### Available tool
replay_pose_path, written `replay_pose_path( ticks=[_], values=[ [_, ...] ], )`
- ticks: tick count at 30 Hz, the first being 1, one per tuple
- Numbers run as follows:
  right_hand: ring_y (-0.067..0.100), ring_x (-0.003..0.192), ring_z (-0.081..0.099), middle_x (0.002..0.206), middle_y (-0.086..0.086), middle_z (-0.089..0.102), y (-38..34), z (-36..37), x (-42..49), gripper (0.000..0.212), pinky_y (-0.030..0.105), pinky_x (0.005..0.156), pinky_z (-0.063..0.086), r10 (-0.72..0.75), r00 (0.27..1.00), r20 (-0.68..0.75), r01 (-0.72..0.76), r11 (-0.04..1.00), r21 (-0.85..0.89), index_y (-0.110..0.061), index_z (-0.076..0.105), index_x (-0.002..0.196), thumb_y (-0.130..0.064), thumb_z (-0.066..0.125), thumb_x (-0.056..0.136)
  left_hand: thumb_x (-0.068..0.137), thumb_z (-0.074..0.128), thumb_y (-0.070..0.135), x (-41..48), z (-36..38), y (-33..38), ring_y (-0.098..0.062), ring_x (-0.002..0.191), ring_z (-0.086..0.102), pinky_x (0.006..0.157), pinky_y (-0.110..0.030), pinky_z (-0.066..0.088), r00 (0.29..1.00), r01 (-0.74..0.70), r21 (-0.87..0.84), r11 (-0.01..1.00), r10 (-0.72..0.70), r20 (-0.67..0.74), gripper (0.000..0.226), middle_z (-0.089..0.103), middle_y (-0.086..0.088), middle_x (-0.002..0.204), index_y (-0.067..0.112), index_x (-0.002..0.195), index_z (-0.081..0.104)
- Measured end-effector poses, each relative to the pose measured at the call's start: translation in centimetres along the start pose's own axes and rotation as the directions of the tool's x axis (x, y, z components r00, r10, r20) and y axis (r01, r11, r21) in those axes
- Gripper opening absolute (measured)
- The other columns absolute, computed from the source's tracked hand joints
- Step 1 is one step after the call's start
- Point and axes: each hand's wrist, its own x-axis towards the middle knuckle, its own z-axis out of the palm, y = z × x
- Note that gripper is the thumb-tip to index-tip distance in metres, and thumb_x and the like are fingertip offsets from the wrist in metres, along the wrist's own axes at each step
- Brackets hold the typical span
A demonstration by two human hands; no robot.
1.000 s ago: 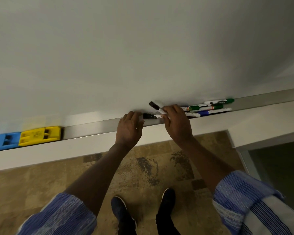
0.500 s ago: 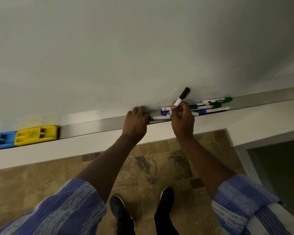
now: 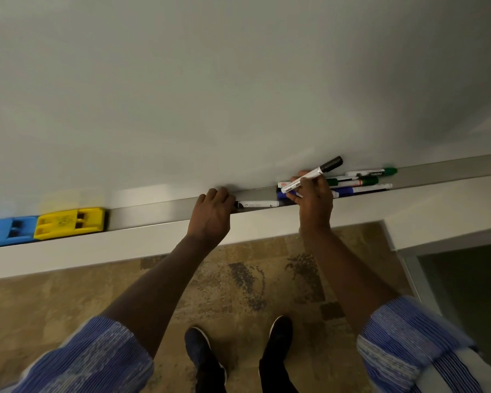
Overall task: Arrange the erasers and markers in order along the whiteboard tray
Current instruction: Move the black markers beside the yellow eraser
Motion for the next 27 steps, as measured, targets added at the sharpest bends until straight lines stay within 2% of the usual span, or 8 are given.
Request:
replay_pose_path(
  ticks=[2, 5, 7, 10, 14, 17, 21, 27],
  values=[
    [0.031, 0.107, 0.068, 0.114, 0.017, 0.069, 0.1, 0.1, 0.0, 0.018, 0.038, 0.079, 0.06, 0.042, 0.999, -0.017, -0.042, 0.999, 0.016, -0.01, 0.062, 0.111, -0.019, 0.055, 0.097, 0.086, 0.068, 0.008, -0.6, -0.3, -0.8, -0.03, 0.079, 0.055, 0.064, -0.038, 0.043, 1.0, 0.003, 0.001, 1.0, -0.003, -0.003, 0.008, 0.061, -0.006, 0.093, 0.013, 0.092, 0.066],
    [0.01, 0.095, 0.068, 0.107, 0.002, 0.071, 0.2, 0.1, -0.5, 0.022, 0.031, 0.081, 0.059, -0.176, 0.983, 0.054, 0.184, 0.91, -0.372, -0.016, 0.065, 0.116, -0.027, 0.058, 0.098, 0.087, 0.068, 0.008, -1.8, -1.0, -2.3, -0.03, 0.078, 0.055, 0.064, -0.038, 0.043, 1.0, 0.017, 0.01, 1.0, -0.017, -0.014, 0.008, 0.061, -0.007, 0.094, 0.012, 0.094, 0.067],
    [0.001, 0.085, 0.063, 0.1, -0.003, 0.069, 0.2, 0.2, -1.2, 0.022, 0.018, 0.076, 0.054, -0.358, 0.908, 0.216, 0.417, 0.746, -0.519, -0.013, 0.065, 0.115, -0.025, 0.061, 0.098, 0.087, 0.067, 0.006, -2.7, -1.4, -3.6, -0.031, 0.077, 0.055, 0.063, -0.038, 0.042, 0.999, 0.035, 0.016, 0.999, -0.034, -0.031, 0.009, 0.061, -0.008, 0.093, 0.011, 0.095, 0.067],
    [0.015, 0.088, 0.059, 0.102, 0.005, 0.064, 0.6, 0.4, -1.7, 0.026, 0.024, 0.073, 0.053, -0.482, 0.725, 0.492, 0.687, 0.461, -0.561, -0.009, 0.064, 0.119, -0.023, 0.059, 0.098, 0.088, 0.062, 0.004, -4.1, -1.8, -5.5, -0.031, 0.076, 0.054, 0.063, -0.038, 0.042, 0.998, 0.049, 0.028, 0.998, -0.048, -0.048, 0.011, 0.061, -0.008, 0.093, 0.01, 0.096, 0.067],
    [0.025, 0.095, 0.056, 0.103, 0.008, 0.062, 1.3, 1.2, -1.6, 0.028, 0.035, 0.08, 0.047, -0.463, 0.606, 0.646, 0.757, 0.087, -0.648, -0.013, 0.07, 0.119, -0.018, 0.061, 0.093, 0.09, 0.053, 0.011, -5.7, -2.4, -7.6, -0.031, 0.076, 0.054, 0.063, -0.039, 0.044, 0.994, 0.096, 0.043, 0.994, -0.094, -0.052, 0.015, 0.061, -0.008, 0.094, 0.011, 0.098, 0.066],
    [0.029, 0.095, 0.056, 0.103, 0.008, 0.063, 1.9, 1.7, -1.6, 0.028, 0.038, 0.078, 0.043, -0.418, 0.626, 0.659, 0.694, -0.088, -0.715, -0.016, 0.072, 0.114, -0.012, 0.07, 0.086, 0.094, 0.05, 0.017, -6.7, -2.8, -8.7, -0.031, 0.076, 0.053, 0.062, -0.04, 0.044, 0.991, 0.129, 0.051, 0.99, -0.126, -0.043, 0.017, 0.06, -0.007, 0.094, 0.012, 0.098, 0.066],
    [0.032, 0.098, 0.054, 0.106, 0.008, 0.063, 2.1, 2.1, -1.3, 0.032, 0.041, 0.081, 0.041, -0.352, 0.686, 0.637, 0.627, -0.157, -0.763, -0.017, 0.071, 0.113, -0.009, 0.071, 0.083, 0.096, 0.053, 0.014, -7.5, -3.1, -9.7, -0.03, 0.078, 0.053, 0.063, -0.041, 0.044, 0.985, 0.167, 0.051, 0.985, -0.165, -0.043, 0.013, 0.061, -0.008, 0.095, 0.011, 0.1, 0.066],
    [0.032, 0.107, 0.052, 0.116, 0.01, 0.06, 1.7, 3.7, -3.3, 0.036, 0.042, 0.088, 0.039, -0.379, 0.703, 0.602, 0.617, -0.097, -0.781, -0.015, 0.066, 0.12, -0.022, 0.066, 0.085, 0.095, 0.059, 0.011, -8.2, -3.3, -10.5, -0.03, 0.077, 0.053, 0.063, -0.041, 0.045, 0.98, 0.19, 0.036, 0.981, -0.188, -0.059, 0.009, 0.061, -0.009, 0.095, 0.011, 0.102, 0.065]
  ],
)
